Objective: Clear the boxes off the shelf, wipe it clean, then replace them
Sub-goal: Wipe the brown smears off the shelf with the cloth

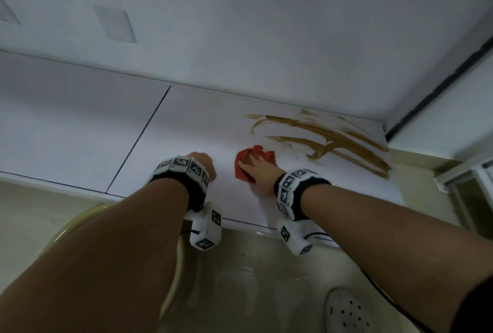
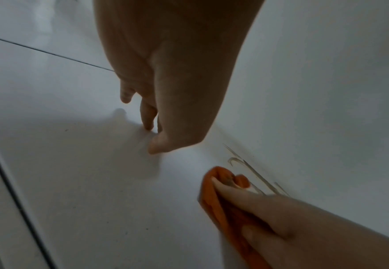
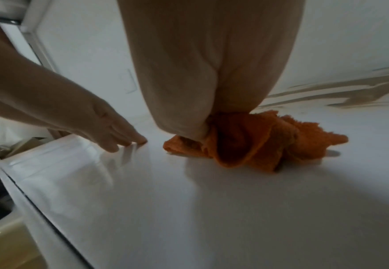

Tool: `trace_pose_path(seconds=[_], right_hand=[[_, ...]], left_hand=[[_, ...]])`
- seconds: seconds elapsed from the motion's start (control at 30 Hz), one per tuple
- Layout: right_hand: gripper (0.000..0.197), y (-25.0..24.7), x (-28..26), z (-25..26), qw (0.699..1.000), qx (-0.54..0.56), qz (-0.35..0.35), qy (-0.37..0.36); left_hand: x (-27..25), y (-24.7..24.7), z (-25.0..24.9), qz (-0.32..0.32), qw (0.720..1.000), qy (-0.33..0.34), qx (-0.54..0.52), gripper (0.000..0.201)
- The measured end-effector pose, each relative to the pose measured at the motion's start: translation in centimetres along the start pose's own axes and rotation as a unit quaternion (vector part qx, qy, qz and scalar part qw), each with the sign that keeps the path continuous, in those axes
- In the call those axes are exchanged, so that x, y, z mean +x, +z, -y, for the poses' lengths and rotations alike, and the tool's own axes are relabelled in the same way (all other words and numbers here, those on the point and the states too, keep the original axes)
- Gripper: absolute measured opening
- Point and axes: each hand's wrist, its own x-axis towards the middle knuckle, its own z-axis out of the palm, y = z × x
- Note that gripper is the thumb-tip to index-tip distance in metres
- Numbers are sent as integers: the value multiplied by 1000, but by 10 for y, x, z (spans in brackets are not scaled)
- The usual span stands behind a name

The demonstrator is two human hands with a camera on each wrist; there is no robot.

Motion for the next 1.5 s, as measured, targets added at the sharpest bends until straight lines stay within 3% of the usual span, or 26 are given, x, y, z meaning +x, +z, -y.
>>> trace_pose_path(seconds=[0.13, 0.23, 0.43, 0.63, 0.87, 1.0, 1.1, 1.3, 1.5], right_hand=[[73, -9, 37, 8, 999, -35, -18, -11], [67, -16, 60, 2, 999, -18, -36, 9], [43, -36, 72, -30, 995, 61, -50, 67], [49, -23, 40, -31, 993, 41, -42, 102], [73, -10, 50, 23, 998, -49, -47, 1], [61, -25, 76, 23, 999, -26, -19, 38], [46, -35, 95, 16, 997, 11, -39, 68], [46, -55, 113, -18, 994, 42, -49, 91], [55, -62, 80, -43, 988, 93, -54, 111]], left_hand=[[35, 10, 5, 44, 999, 1, 5, 35], [14, -9, 7, 37, 999, -3, 14, 27], [10, -10, 12, 23, 1000, 20, -6, 32], [15, -10, 12, 30, 998, 28, 37, 31], [-6, -13, 19, -4, 999, 41, 7, 48], [-8, -26, 22, -37, 997, 31, -59, 42], [-4, -28, 28, -47, 995, 6, -93, 40], [5, -37, 33, -54, 991, -9, -119, 37], [5, -42, 36, -61, 988, -19, -138, 36]])
